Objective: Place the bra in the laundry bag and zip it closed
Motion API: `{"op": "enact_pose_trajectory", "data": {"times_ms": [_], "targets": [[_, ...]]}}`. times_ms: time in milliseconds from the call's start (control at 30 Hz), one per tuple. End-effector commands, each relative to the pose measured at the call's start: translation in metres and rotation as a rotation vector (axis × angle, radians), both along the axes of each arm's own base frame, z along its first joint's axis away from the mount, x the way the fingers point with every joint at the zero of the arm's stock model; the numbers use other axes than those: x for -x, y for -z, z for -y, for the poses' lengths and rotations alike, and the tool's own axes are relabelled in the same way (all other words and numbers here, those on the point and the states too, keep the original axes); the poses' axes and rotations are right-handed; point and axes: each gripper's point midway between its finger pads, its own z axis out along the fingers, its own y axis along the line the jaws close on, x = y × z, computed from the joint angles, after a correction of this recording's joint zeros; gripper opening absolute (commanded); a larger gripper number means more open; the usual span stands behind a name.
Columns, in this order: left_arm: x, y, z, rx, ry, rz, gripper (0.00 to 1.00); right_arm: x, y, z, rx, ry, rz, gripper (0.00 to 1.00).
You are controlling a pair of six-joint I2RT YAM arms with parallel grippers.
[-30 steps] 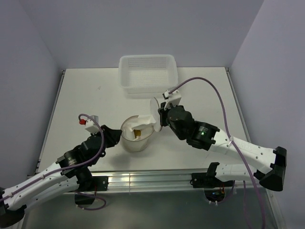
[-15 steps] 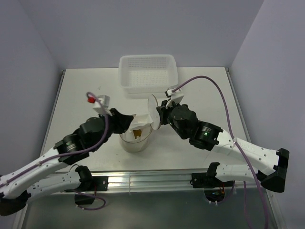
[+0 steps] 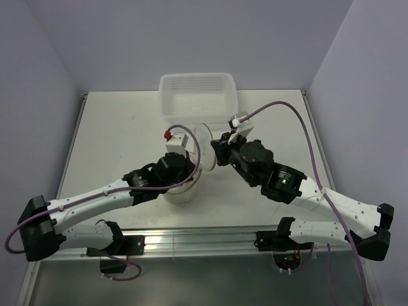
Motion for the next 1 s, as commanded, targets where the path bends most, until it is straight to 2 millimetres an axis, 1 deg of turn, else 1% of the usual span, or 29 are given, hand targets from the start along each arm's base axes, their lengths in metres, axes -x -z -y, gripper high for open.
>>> {"op": "enact_pose_trajectory", "data": {"times_ms": [0,33,67,100,233,367,533,567,600,633,667,733,767,800,833,867,900,933,967], "targets": [[-0.008,0.04,-0.003,-0.088,-0.012,-0.064,0.0,0.002,-0.039,0.005,-0.095,0.005,0.065,0.0],[-0.007,0.047,-0.003,-0.101,-0.011,-0.077,0.0,0.003,-0.041,0.009,-0.095,0.012,0.07,0.0],[-0.006,0.059,-0.006,-0.126,-0.015,-0.096,0.0,0.002,-0.043,0.012,-0.097,0.022,0.076,0.0],[-0.007,0.064,-0.01,-0.139,-0.031,-0.099,0.0,0.002,-0.043,0.013,-0.097,0.025,0.079,0.0],[-0.005,0.079,-0.022,-0.156,-0.071,-0.12,0.0,0.002,-0.049,0.02,-0.101,0.041,0.095,0.0],[-0.008,0.094,-0.038,-0.226,-0.13,-0.147,0.0,0.004,-0.056,0.022,-0.107,0.037,0.104,0.0],[-0.013,0.093,-0.043,-0.244,-0.159,-0.155,0.0,0.009,-0.061,0.019,-0.121,0.008,0.101,0.0],[-0.017,0.088,-0.042,-0.245,-0.171,-0.151,0.0,0.008,-0.06,0.019,-0.118,0.008,0.099,0.0],[-0.019,0.088,-0.048,-0.266,-0.185,-0.16,0.0,0.008,-0.06,0.019,-0.118,0.009,0.097,0.0],[-0.021,0.085,-0.049,-0.267,-0.19,-0.159,0.0,0.008,-0.06,0.019,-0.118,0.009,0.1,0.0],[-0.025,0.073,-0.046,-0.243,-0.194,-0.145,0.0,0.008,-0.059,0.017,-0.118,0.002,0.096,0.0],[-0.025,0.055,-0.037,-0.179,-0.168,-0.12,0.11,0.006,-0.053,0.011,-0.106,-0.006,0.086,0.0],[-0.022,0.037,-0.032,-0.112,-0.138,-0.101,0.16,0.005,-0.048,0.009,-0.095,-0.003,0.077,0.0],[-0.021,0.028,-0.03,-0.073,-0.128,-0.087,0.25,0.003,-0.043,0.006,-0.088,-0.001,0.068,0.0],[-0.02,0.016,-0.027,-0.029,-0.118,-0.07,0.29,0.002,-0.041,0.005,-0.086,0.0,0.065,0.0],[-0.014,-0.001,-0.026,0.025,-0.094,-0.053,0.33,0.002,-0.037,0.004,-0.081,0.002,0.064,0.0],[-0.012,-0.009,-0.026,0.052,-0.08,-0.046,0.42,0.0,-0.036,0.004,-0.078,0.007,0.065,0.0],[-0.008,-0.024,-0.027,0.092,-0.066,-0.026,0.46,0.0,-0.037,0.004,-0.079,0.007,0.065,0.0],[-0.005,-0.031,-0.028,0.11,-0.055,-0.02,0.48,0.0,-0.037,0.004,-0.078,0.008,0.065,0.0]]}}
